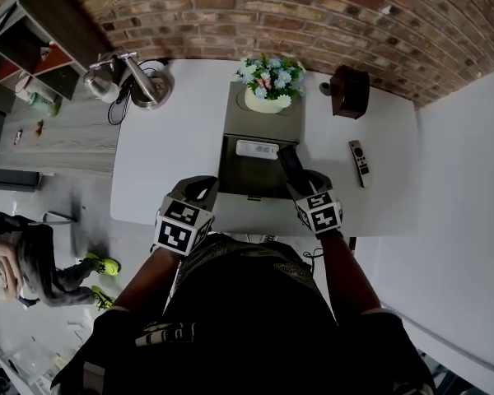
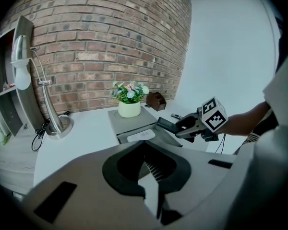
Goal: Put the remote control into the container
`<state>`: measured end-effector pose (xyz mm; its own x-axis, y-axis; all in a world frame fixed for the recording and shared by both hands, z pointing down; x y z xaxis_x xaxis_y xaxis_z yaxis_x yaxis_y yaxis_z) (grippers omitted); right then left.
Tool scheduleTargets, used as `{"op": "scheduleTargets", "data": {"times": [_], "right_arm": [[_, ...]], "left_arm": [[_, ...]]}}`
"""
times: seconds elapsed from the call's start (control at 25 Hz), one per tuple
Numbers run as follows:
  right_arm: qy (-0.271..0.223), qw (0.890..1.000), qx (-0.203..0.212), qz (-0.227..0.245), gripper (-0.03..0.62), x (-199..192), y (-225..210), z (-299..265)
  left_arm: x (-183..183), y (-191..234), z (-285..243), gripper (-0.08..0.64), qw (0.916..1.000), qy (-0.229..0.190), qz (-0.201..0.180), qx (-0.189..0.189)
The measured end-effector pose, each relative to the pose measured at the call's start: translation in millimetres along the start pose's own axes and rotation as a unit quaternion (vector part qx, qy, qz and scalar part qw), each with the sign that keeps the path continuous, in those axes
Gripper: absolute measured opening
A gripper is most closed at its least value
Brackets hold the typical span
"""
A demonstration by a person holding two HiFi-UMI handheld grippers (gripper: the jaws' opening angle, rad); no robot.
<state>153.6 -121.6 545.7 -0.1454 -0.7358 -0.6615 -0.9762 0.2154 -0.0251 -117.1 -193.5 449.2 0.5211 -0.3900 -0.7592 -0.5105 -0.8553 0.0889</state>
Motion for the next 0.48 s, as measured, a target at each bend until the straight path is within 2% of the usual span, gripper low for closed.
{"op": "scheduleTargets", "data": {"times": [0.08, 0.2, 0.32, 0.48], "right_arm": [[0.013, 0.998, 0.026, 0.062, 0.232, 12, 20, -10], [0.036, 0.984, 0.061, 0.163, 0.232, 24, 44, -31], [0.062, 0.96, 0.093, 0.256, 0.232, 31, 62, -54], [0.086, 0.92, 0.127, 0.36, 0.232, 37, 72, -81]], "left_arm": [[-4, 7, 5, 0.005, 1.0, -0.002, 0.005, 0.007], [-10, 14, 14, 0.005, 0.9997, -0.007, 0.017, 0.017], [-20, 21, 24, 0.005, 0.9991, -0.004, 0.029, 0.029], [-30, 30, 36, 0.005, 0.9977, -0.006, 0.048, 0.048]]}}
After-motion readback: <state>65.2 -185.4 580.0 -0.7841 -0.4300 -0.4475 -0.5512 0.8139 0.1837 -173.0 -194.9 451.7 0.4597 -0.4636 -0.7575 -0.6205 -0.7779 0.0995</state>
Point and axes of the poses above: the fingertips, and each gripper's own axes: z backward along the fingers, y to its left, x out of its top, the point moved 8 cm from there along z, backward along the fingers, and after that the axes turned 4 degrees about -z, right-handed, at the moved point
